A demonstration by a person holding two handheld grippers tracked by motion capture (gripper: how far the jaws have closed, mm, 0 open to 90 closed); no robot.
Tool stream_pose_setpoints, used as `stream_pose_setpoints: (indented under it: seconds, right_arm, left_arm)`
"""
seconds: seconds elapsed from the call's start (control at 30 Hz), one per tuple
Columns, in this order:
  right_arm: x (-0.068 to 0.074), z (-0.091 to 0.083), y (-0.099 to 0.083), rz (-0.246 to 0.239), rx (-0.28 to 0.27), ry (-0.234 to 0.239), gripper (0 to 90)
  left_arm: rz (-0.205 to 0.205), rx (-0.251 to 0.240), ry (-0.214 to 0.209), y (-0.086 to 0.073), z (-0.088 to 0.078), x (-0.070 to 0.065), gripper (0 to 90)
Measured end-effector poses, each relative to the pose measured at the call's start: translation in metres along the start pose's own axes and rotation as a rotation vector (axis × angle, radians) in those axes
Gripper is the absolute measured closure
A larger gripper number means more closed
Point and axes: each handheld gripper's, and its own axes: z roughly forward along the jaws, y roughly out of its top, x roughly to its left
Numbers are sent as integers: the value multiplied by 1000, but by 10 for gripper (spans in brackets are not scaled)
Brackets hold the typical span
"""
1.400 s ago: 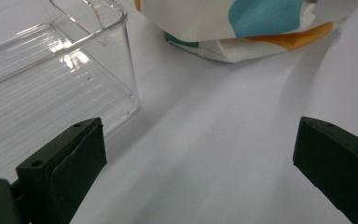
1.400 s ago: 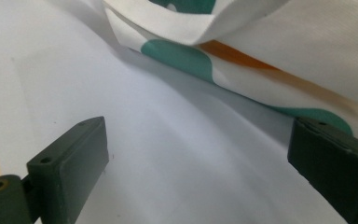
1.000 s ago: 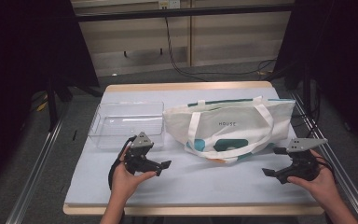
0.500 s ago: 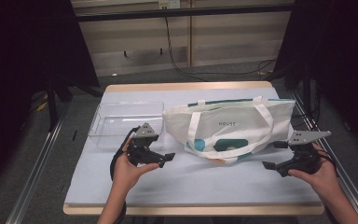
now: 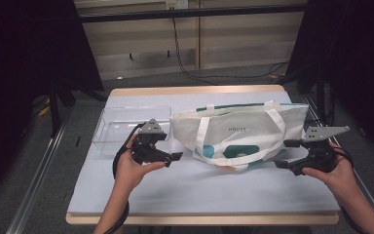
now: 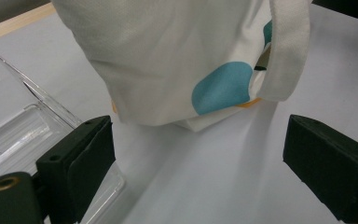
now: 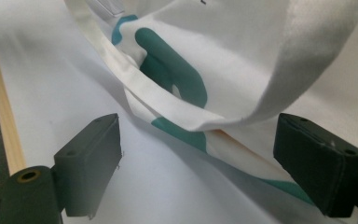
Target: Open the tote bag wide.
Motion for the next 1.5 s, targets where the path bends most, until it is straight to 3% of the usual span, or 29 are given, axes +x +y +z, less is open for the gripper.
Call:
stream_pose_setpoints:
  seconds: [0.37,0.5,0.77,1.13,1.5]
  right_arm:
    - [-1,-2,14,-20,-11,30,188]
    - [-4,-4,15,-3,-5,16,189]
    - [-10,-12,16,2,-5,-18,188]
    - [-13,-16,35,-14,-16,-24,190]
    - [-20,-17,45,-23,-16,-28,189]
  left_arm:
    - [-2,6,-8,12,-1,6,88]
    - [2,31,-3,16,-3,7,88]
    - [10,27,-9,27,-6,10,91]
    - [33,41,-18,44,-7,11,95]
    - [24,31,-20,55,-10,17,93]
